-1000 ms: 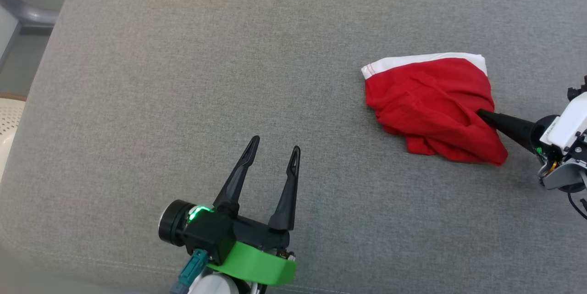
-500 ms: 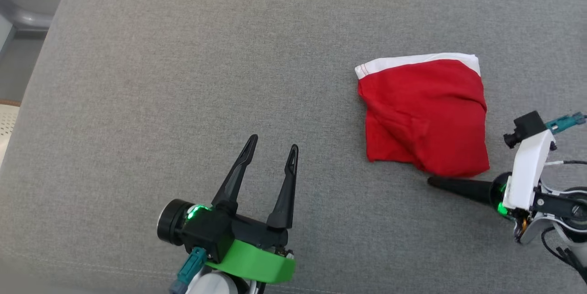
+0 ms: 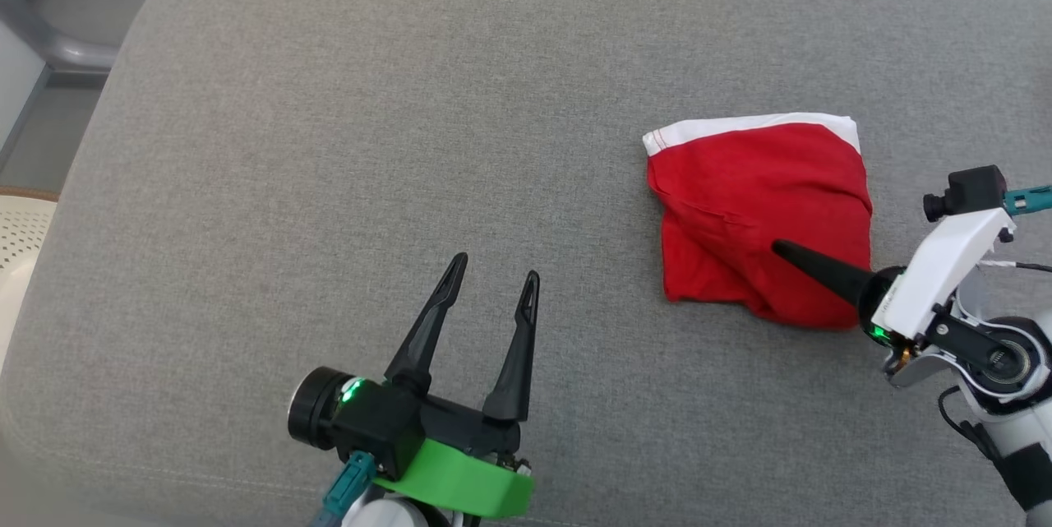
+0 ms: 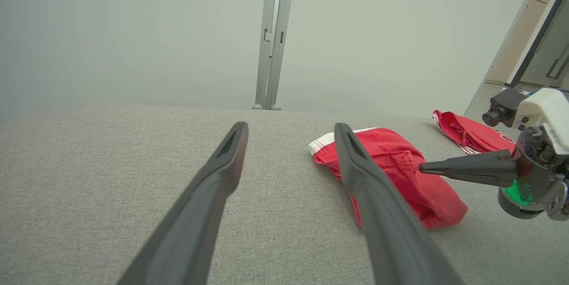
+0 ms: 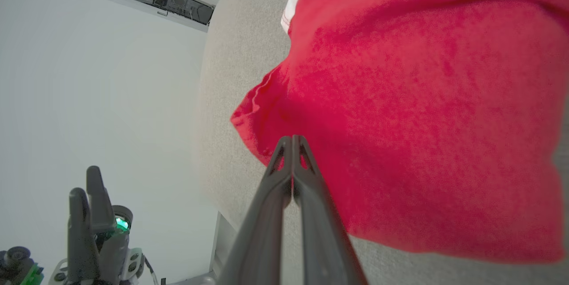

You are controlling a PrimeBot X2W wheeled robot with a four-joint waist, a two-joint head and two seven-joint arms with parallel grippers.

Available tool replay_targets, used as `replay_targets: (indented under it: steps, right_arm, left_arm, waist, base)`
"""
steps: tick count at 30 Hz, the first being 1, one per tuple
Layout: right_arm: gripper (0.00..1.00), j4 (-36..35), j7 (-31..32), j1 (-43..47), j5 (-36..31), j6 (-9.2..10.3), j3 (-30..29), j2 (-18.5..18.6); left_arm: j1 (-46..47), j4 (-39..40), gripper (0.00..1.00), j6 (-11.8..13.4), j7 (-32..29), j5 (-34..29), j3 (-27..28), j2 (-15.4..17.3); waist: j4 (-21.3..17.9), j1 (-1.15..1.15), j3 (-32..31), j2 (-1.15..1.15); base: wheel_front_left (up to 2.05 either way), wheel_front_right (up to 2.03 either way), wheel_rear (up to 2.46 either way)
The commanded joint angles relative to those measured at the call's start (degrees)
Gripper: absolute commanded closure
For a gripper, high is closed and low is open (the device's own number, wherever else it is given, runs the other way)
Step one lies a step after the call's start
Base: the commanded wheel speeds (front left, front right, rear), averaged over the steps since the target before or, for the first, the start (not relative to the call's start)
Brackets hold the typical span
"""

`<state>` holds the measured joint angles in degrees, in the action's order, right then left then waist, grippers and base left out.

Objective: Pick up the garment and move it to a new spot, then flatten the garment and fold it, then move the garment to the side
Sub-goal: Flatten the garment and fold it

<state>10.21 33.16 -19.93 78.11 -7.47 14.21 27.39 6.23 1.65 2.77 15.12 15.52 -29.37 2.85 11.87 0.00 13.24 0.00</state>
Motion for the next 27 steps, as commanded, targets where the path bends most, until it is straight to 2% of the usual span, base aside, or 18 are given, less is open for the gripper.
replay_targets:
  steps: [1, 5, 8, 12, 15, 16, 17, 18, 22, 27]
  right_arm:
    - [1.0, 2.52, -1.09, -1.79, -1.25, -0.03, 0.55, -0.83]
    - [1.0, 11.06, -3.4, -5.52, -2.85, -0.03, 3.1, -5.69]
    - [1.0, 12.63, -2.0, -6.69, -1.51, -0.03, 6.07, -8.65]
    - [1.0, 10.04, 1.82, -5.08, -0.07, -0.03, 11.2, -9.79]
    - [1.0, 5.65, -0.99, -3.69, -0.47, -0.03, 12.88, -9.72]
    - [1.0, 3.51, -3.75, -2.99, -1.93, -0.03, 13.55, -9.2]
    - [0.88, 2.54, -6.05, -2.49, -3.34, -0.03, 13.93, -8.65]
    - [0.0, 1.48, -9.46, -1.84, -5.22, -0.02, 14.53, -8.06]
    - [0.0, 0.83, -20.37, -0.71, -9.64, -0.02, 15.85, -7.54]
    - [0.0, 4.93, -35.19, -0.97, -18.19, -0.03, 18.02, -6.3]
  left_arm:
    - [-0.19, -0.07, 0.0, -0.06, 0.0, 0.69, -0.02, 0.11]
    - [0.32, -0.39, 0.0, 0.49, 0.0, 0.05, 0.1, 0.11]
    - [0.14, -0.3, 0.0, 1.01, 0.0, 0.17, 0.56, 0.11]
    - [-1.01, -0.64, 0.0, 1.3, 0.0, -0.01, 1.14, 0.11]
    - [-1.84, -0.85, 0.0, 1.55, 0.0, -0.29, 1.9, 0.11]
    - [-2.42, -0.84, 0.0, 1.75, 0.0, -0.41, 2.69, 0.11]
    - [-2.8, -0.8, 0.0, 2.01, 0.0, -0.47, 3.28, 0.11]
    - [-3.54, -0.84, 0.0, 2.13, 0.0, -0.6, 4.07, 0.11]
    - [-5.72, -1.13, 0.0, 2.26, 0.0, -1.02, 7.63, 0.11]
    - [-7.93, -1.57, 0.0, 1.7, 0.0, -1.27, 12.57, 0.11]
  waist:
    - [0.47, 0.0, 0.0, 0.0]
    - [1.33, 0.0, -0.38, 0.0]
    - [1.8, 0.0, -0.87, 0.0]
    - [1.38, 0.0, -2.23, 0.0]
    - [0.4, 0.0, -4.11, 0.0]
    - [-0.36, 0.0, -5.08, 0.0]
    - [-0.99, 0.0, -5.78, 0.0]
    - [-1.83, 0.0, -6.59, 0.0]
    - [-5.54, 0.0, -8.91, 0.0]
    - [-10.04, 0.0, -11.31, 0.0]
  base:
    - [0.0, 0.0, 0.0]
    - [0.0, 0.0, 0.0]
    - [0.0, 0.0, 0.0]
    - [0.0, 0.0, 0.0]
    - [0.0, 0.0, 0.0]
    - [0.0, 0.0, 0.0]
    - [0.0, 0.0, 0.0]
    - [0.0, 0.0, 0.0]
    - [0.0, 0.0, 0.0]
    - [0.0, 0.0, 0.0]
